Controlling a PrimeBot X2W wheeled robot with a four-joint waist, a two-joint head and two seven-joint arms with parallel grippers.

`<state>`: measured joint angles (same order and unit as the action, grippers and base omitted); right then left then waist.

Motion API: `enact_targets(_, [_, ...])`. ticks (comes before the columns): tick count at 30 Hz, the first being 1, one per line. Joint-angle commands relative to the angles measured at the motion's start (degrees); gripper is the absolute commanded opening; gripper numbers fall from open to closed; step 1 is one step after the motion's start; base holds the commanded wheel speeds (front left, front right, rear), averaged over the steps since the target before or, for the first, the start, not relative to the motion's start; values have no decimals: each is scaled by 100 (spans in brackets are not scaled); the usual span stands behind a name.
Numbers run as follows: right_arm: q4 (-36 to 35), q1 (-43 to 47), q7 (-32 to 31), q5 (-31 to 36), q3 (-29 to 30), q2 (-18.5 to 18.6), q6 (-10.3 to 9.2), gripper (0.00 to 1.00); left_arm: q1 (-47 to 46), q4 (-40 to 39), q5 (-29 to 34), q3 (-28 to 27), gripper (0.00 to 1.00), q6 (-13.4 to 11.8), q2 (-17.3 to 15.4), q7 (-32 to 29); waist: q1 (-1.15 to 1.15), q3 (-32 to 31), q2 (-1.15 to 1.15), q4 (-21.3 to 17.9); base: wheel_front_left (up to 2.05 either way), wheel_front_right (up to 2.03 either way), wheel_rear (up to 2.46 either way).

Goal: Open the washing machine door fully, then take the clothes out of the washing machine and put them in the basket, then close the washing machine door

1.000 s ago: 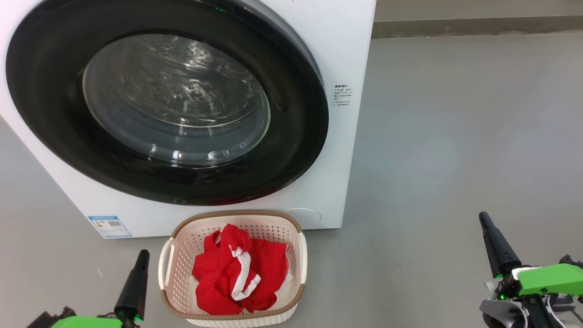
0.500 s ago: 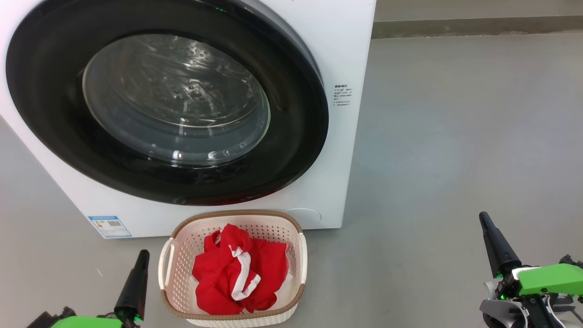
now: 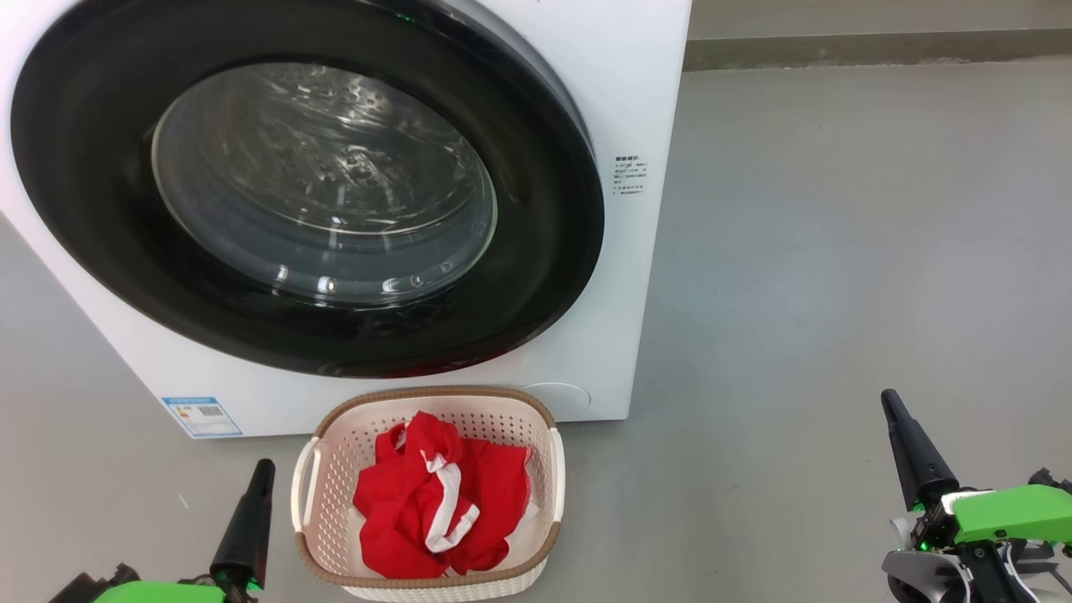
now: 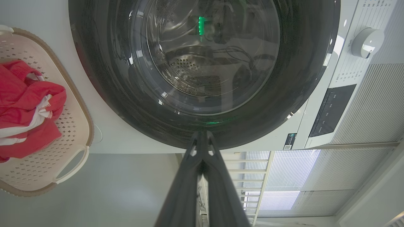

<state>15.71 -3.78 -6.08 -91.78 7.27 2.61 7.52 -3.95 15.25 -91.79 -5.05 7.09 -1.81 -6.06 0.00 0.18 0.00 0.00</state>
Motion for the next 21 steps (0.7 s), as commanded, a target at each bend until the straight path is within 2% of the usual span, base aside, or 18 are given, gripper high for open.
enact_targets(1, [-168,-240,-39,-40,-77,33,-3,0,-224,-121,-37,-148,0,40,-107,-43,0,0,0,0,0,0,0])
enact_targets(21, [-168,-241,-41,-38,-74,31,-3,0,-224,-121,-38,-147,0,40,-107,-43,0,0,0,0,0,0,0])
